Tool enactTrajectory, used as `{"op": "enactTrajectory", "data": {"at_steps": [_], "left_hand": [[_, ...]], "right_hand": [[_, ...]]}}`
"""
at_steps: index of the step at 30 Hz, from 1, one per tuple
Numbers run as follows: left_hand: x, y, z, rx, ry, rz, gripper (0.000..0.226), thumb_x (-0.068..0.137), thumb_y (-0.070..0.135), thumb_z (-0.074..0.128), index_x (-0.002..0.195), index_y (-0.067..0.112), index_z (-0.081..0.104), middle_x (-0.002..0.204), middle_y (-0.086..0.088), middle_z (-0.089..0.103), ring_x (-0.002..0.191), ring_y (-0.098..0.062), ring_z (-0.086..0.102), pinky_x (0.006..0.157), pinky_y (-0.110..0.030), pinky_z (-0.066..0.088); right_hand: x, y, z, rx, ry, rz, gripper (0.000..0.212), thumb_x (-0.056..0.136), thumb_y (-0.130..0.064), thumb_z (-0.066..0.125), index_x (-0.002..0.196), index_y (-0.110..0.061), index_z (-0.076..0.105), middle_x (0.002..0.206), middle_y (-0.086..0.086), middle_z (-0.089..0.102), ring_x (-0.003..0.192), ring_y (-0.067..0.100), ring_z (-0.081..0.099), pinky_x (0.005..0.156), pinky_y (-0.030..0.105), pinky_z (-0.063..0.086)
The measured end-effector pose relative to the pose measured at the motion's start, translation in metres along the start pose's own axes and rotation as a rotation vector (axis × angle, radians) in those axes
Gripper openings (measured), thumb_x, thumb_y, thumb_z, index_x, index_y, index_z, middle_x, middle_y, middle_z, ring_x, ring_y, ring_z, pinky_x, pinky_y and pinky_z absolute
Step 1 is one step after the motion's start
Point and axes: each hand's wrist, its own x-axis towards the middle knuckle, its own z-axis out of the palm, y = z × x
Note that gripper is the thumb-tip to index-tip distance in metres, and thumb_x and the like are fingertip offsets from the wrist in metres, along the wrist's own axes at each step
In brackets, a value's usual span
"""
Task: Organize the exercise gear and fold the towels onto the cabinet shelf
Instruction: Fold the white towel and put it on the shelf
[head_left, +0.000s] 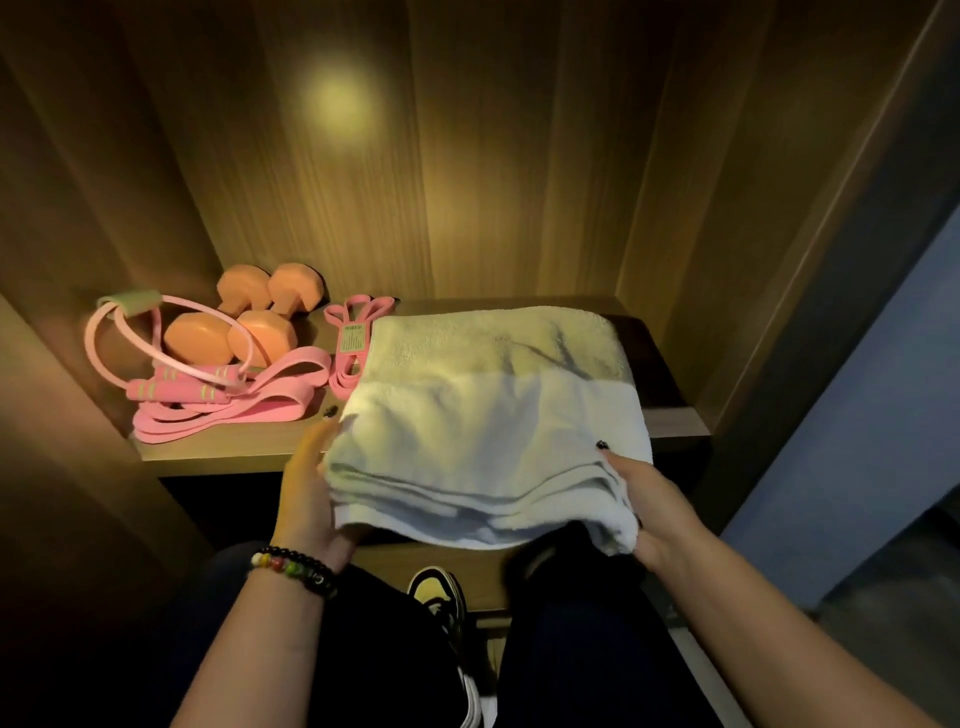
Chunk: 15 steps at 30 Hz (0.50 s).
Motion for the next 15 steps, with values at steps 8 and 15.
{"op": "enactTrajectory", "data": {"at_steps": [8, 15], "left_hand": [[0.0, -0.001, 0.0, 0.224, 0.036, -0.048, 0.03, 0.08, 0.036, 0.065, 0.095, 0.011, 0.072, 0.08, -0.013, 0.072, 0.071, -0.03, 0.067, 0.069, -0.037, 0.049], [-0.001, -0.03, 0.031, 0.38, -0.15, -0.184, 0.029, 0.079, 0.028, 0.076, 0.102, 0.012, 0.07, 0.106, -0.009, 0.073, 0.098, -0.029, 0.068, 0.091, -0.043, 0.051]], "right_hand": [[-0.007, -0.023, -0.001, -0.341, 0.029, -0.121, 0.042, 0.087, -0.008, 0.067, 0.127, -0.012, 0.054, 0.109, 0.015, 0.068, 0.095, 0.032, 0.067, 0.077, 0.04, 0.055], [-0.028, -0.127, -0.001, -1.141, -0.081, -0.276, 0.067, 0.086, -0.009, 0.067, 0.143, -0.028, 0.038, 0.123, 0.003, 0.056, 0.111, 0.027, 0.054, 0.097, 0.049, 0.046]]}}
